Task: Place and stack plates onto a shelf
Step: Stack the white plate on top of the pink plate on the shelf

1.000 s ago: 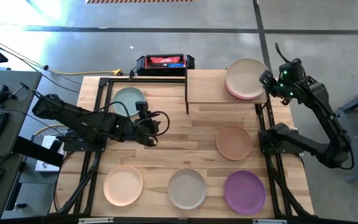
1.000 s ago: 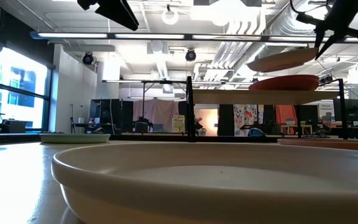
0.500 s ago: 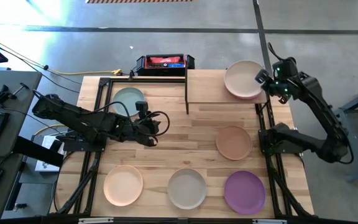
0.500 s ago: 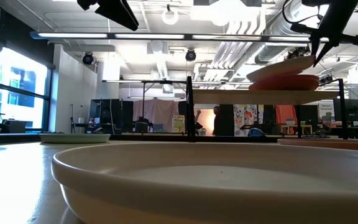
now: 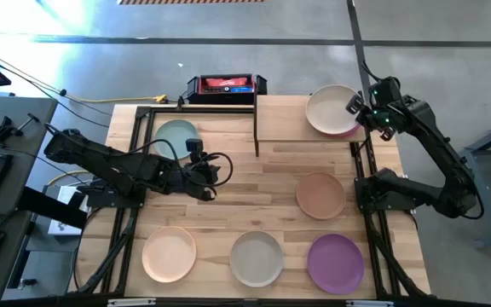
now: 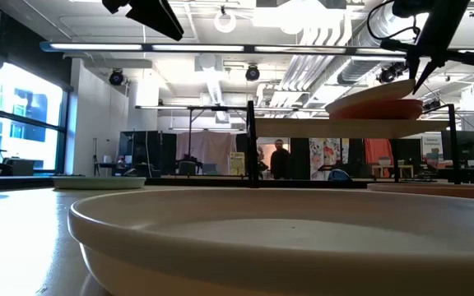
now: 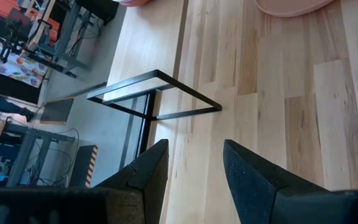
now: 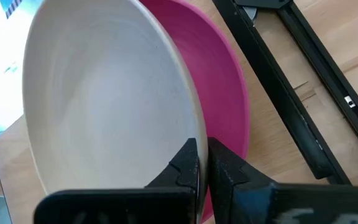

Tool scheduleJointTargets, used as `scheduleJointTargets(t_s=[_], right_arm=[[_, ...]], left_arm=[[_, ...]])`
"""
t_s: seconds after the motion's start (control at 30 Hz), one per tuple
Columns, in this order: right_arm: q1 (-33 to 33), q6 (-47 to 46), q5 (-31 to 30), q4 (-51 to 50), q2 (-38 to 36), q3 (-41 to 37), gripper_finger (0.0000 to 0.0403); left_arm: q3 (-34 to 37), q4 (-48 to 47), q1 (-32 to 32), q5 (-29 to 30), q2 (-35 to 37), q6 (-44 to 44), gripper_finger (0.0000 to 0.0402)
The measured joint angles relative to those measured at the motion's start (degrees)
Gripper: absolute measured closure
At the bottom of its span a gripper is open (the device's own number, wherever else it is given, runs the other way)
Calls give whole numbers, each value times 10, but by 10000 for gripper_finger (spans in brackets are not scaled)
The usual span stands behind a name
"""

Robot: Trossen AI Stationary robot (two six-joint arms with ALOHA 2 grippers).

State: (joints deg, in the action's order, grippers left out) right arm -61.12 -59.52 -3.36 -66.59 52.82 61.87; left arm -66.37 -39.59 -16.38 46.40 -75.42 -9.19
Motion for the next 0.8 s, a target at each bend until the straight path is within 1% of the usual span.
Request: scheduleJointTargets(t_s=[0.1, 0.2, 0.33, 0.43, 0.67, 0.8], right_arm=[[0, 5, 1, 0, 0, 0, 390], [0, 11, 1, -1, 0, 0, 365], [0, 6, -13, -6, 0, 0, 328], [0, 15, -12, -5, 0, 0, 311], [0, 30, 4, -9, 0, 0, 300], [0, 45, 16, -41, -3, 0, 299]], left_arm=[[0, 0, 0, 0, 0, 0, 257], [0, 0, 0, 0, 0, 0, 257], [0, 0, 0, 0, 0, 0, 257], [0, 0, 0, 0, 0, 0, 257], [0, 0, 0, 0, 0, 0, 257], [0, 0, 0, 0, 0, 0, 257]])
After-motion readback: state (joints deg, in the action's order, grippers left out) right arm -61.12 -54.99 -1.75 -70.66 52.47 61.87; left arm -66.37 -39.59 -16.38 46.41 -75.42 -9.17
